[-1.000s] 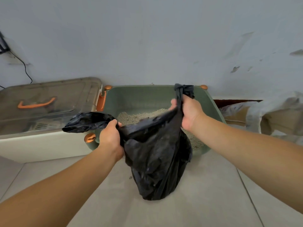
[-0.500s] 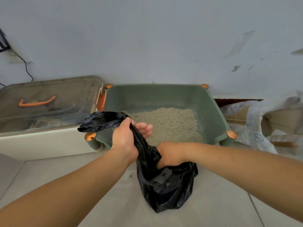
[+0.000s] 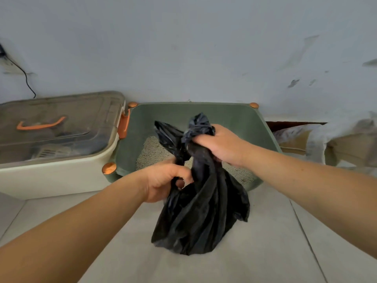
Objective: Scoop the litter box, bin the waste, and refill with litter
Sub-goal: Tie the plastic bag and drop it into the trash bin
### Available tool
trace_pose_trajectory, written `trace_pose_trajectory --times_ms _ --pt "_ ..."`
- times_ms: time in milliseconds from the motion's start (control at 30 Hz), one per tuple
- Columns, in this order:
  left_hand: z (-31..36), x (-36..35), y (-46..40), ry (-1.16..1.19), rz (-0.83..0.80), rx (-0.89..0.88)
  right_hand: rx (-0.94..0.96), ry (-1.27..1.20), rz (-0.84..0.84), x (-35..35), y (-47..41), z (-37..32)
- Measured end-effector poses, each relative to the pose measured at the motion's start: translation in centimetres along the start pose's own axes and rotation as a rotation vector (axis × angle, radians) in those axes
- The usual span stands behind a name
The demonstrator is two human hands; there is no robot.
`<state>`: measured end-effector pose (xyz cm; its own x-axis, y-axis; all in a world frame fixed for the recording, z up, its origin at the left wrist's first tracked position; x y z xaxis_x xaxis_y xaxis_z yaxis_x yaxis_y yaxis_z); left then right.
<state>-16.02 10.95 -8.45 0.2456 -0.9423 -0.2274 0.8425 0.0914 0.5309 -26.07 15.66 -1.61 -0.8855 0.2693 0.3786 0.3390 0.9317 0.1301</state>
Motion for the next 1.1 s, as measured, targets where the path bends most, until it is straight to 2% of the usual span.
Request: trace_pose_trajectory --times_ms 167,267,433,533,633,700,833,900,1000,1100 --pt "0.2 -0.6 0.4 -0.003 -0.179 -0.007 -0.037 -0.137 -0.200 -2.0 0.0 -0.4" --pt "-0.1 -0.5 0.8 -0.056 -0.199 0.029 0.035 0.170 -0.166 -1.3 -0.2 -0.5" --pt "-0.7 -0.9 0.6 -0.257 0.009 0.044 0.254 0.676 -0.150 -2.1 -0.8 -1.1" --pt "-0.8 -0.6 0.5 -0.231 0.081 0.014 0.080 0.825 -0.212 -1.2 -1.4 0.6" --pt "-0.4 -0.2 0.8 -0.191 0.069 -0.015 -0.094 0.596 -0.397 -0.4 -0.7 2.9" --pt "-0.3 0.1 1.0 -0.152 0.048 -0.009 -0.168 0.435 -0.445 -0.1 -0.1 4.1" --pt "-0.5 0.4 1.1 -0.079 0.048 0.018 -0.205 0.354 -0.379 0.9 0.1 4.7" --pt "-0.3 0.4 1.1 -0.053 0.050 0.005 -0.218 0.108 -0.370 1.0 0.0 4.8" --pt "0.0 0.2 1.3 -0.061 0.022 0.014 -0.301 -0.397 -0.427 0.2 0.6 5.0" --pt "-0.3 0.4 1.4 -0.055 0.038 0.066 -0.316 -0.596 -0.311 0.3 0.3 4.8"
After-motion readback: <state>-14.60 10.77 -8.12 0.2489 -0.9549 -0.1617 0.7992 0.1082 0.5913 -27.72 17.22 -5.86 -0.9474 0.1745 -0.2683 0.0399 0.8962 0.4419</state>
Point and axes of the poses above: each hand's wrist, its own y-axis away from the middle knuckle, its own x-axis out of the back of the hand, z = x × y, the point moved 6 cm from there along -y, towards the middle knuckle, and after that the axes turned 3 degrees about -z, right-handed, at the moved point
